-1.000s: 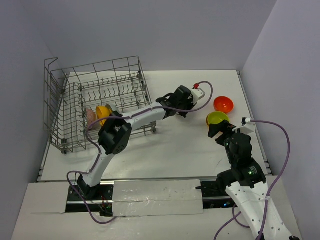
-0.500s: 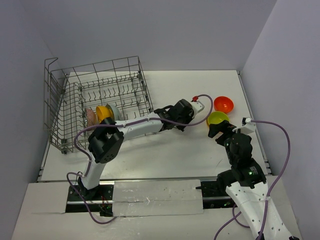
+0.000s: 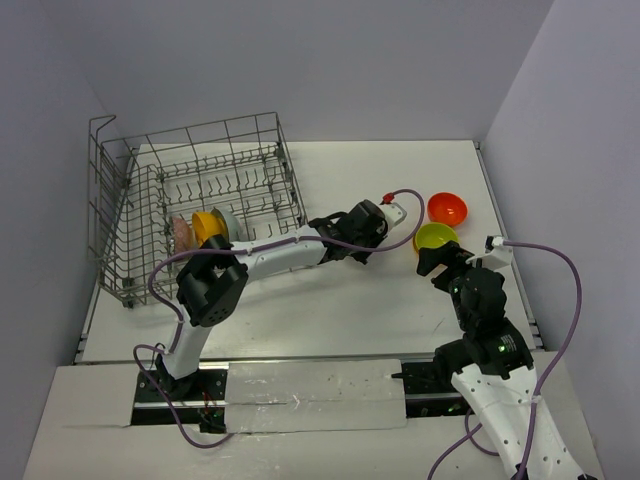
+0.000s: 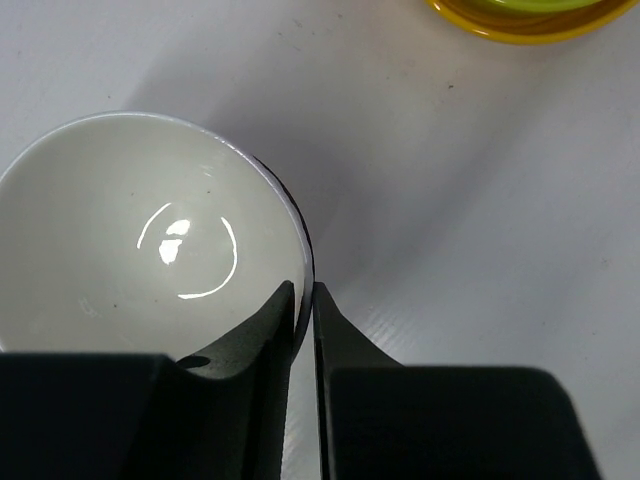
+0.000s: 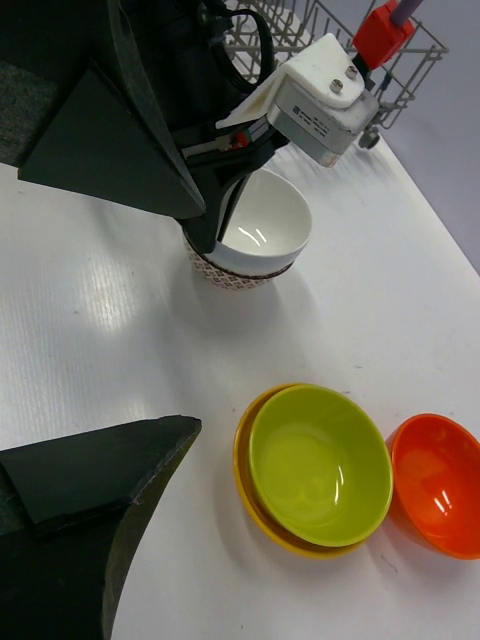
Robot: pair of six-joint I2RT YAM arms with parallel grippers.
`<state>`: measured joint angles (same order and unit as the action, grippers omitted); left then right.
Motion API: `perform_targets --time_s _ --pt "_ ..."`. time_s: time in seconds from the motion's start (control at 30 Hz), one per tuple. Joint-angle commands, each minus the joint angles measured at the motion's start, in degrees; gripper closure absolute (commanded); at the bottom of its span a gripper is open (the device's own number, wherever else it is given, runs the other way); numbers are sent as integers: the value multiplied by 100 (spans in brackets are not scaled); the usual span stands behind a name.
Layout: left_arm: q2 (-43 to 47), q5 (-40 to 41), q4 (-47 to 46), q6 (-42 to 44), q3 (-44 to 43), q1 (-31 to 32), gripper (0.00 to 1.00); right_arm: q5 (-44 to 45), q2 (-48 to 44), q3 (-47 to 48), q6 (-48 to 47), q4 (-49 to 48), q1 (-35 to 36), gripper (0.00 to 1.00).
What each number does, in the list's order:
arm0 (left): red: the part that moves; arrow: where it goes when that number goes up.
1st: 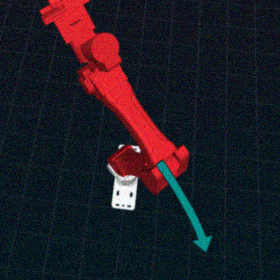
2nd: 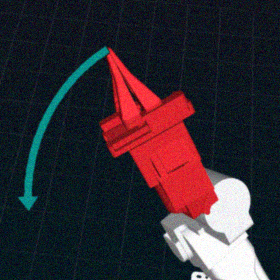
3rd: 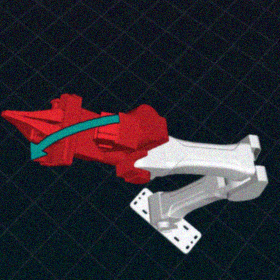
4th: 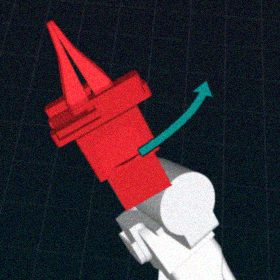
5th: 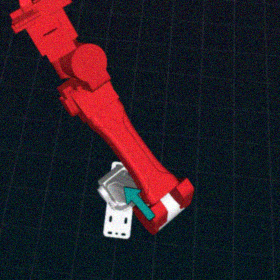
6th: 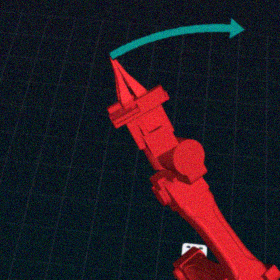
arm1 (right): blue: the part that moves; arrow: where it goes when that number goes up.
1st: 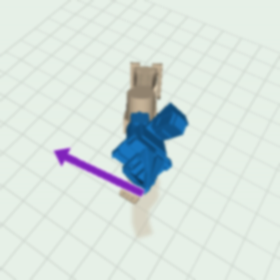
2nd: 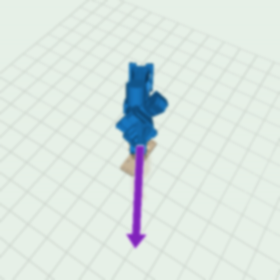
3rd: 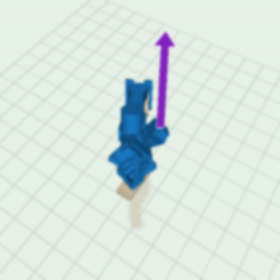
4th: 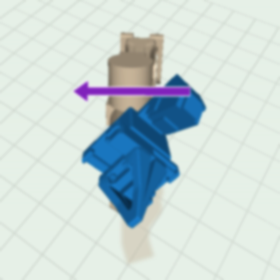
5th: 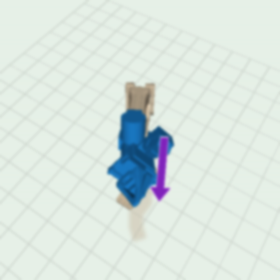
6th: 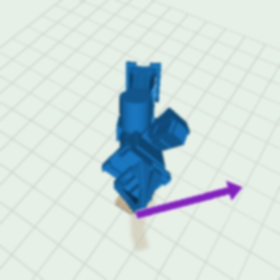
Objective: Load the bowls into the dish rack
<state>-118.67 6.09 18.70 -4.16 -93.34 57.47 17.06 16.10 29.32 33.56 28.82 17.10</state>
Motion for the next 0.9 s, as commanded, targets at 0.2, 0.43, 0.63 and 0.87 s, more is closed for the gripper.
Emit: perform_targets --time_s 0.2,0.43,0.63,0.87 --pt "115 7 -77 -50 -202 18 100 52 -89 39 -8 -104 4 13" --pt "870 33 -59 -23 -605 18 100 52 -89 39 -8 -113 4 13" --pt "1434 129 -191 65 -844 18 100 34 -142 21 -16 -122 4 13" --pt "2734 -265 -1392 -365 6 -95 100 60 -159 56 -25 -104 4 13"
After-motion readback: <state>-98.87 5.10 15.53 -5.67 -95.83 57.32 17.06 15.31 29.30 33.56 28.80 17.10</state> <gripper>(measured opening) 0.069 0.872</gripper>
